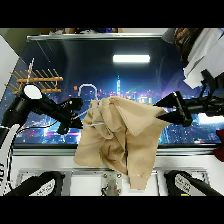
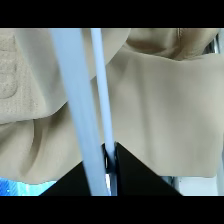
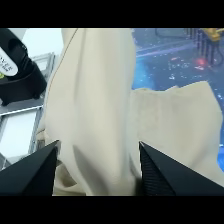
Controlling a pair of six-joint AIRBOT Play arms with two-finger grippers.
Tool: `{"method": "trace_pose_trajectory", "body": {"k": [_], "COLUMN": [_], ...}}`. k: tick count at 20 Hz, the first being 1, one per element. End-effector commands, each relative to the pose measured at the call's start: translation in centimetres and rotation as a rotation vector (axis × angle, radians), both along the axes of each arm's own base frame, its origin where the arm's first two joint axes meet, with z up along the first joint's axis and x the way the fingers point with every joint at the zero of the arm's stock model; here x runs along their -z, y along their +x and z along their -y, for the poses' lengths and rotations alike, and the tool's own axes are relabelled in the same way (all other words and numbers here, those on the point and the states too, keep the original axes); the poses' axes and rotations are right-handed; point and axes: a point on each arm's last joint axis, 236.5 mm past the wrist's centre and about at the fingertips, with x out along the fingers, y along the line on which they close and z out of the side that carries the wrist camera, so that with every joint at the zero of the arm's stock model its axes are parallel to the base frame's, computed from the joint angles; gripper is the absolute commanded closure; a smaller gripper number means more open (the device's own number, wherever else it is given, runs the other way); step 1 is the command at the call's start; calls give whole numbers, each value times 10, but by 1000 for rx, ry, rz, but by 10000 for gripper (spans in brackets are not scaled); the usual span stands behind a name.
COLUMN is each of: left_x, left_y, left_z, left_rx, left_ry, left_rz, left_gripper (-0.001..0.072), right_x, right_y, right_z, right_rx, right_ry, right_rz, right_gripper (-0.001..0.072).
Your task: Fold the clothes and pants, and hang the long-sleeved shirts on hangers.
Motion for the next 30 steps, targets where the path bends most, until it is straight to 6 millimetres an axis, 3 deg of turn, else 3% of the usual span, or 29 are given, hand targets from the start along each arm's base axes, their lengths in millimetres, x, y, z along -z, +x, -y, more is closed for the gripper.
{"method": "trace_pose_trajectory", "body": {"k": [1,11,15,30], "left_x": [0,0,0,-1], "left_y": [0,0,0,-1], "left_z": [0,0,0,0], "left_rx": [-1,-1,-1,4], "left_ry": [0,0,0,0], "left_rz": [1,1,1,-6], "left_gripper": [685,685,685,685], "right_x": [15,37,31,24], "right_y": [-7,-1,-3,-1], "right_z": [-11,-59,-73,-74], "right_rx": [-55,-117,-135,-125], "right_ry": [-17,-44,-7,21], "right_rz": [1,-2,0,3], "right_gripper": [175,176,175,176]}}
